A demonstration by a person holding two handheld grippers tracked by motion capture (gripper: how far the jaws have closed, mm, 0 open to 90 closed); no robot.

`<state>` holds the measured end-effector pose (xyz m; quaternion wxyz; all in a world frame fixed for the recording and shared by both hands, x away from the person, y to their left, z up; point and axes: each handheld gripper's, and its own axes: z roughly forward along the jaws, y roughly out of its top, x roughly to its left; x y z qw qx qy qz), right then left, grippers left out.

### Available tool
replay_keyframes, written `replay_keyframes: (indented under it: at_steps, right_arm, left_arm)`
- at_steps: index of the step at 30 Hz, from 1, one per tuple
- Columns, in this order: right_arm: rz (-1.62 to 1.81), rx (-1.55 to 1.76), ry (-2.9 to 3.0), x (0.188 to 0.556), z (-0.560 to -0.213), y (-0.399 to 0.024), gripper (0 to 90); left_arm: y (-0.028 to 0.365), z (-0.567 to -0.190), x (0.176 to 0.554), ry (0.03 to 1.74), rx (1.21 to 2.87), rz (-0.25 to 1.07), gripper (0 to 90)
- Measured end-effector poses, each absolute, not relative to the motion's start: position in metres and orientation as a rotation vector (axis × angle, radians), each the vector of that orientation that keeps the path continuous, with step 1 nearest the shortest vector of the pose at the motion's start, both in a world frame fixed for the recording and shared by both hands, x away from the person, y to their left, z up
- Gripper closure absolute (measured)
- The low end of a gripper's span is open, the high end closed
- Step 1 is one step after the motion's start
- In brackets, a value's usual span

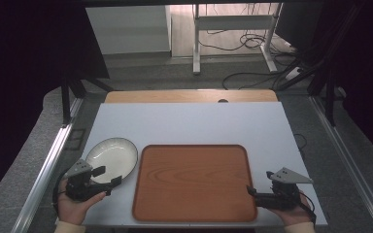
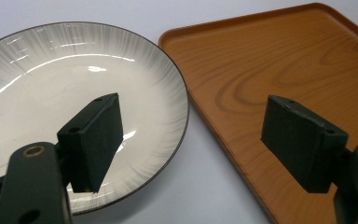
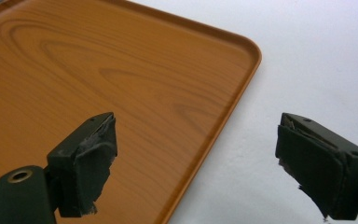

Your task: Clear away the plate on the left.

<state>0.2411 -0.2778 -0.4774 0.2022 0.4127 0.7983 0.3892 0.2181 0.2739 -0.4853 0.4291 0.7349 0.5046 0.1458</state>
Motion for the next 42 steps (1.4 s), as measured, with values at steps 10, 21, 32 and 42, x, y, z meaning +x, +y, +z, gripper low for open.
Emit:
replay_keyframes:
  at_steps: [10,21,32,42]
  right_arm:
    - [1.102,1.207,2.243,0.247,-0.484,-0.286,13.9]
    - [1.090,1.235,2.214,0.244,-0.482,-0.289,14.9]
    - [1.082,1.236,2.213,0.247,-0.484,-0.291,14.9]
    - [1.068,1.227,2.222,0.252,-0.485,-0.288,15.1]
  left_arm:
    - [0.272,-0.486,0.224,1.264,1.840,0.368,19.6]
    - [0.271,-0.482,0.221,1.247,1.816,0.338,19.7]
    - [0.268,-0.481,0.224,1.232,1.857,0.352,16.5]
    - [0.265,-0.465,0.231,1.207,1.874,0.371,18.1]
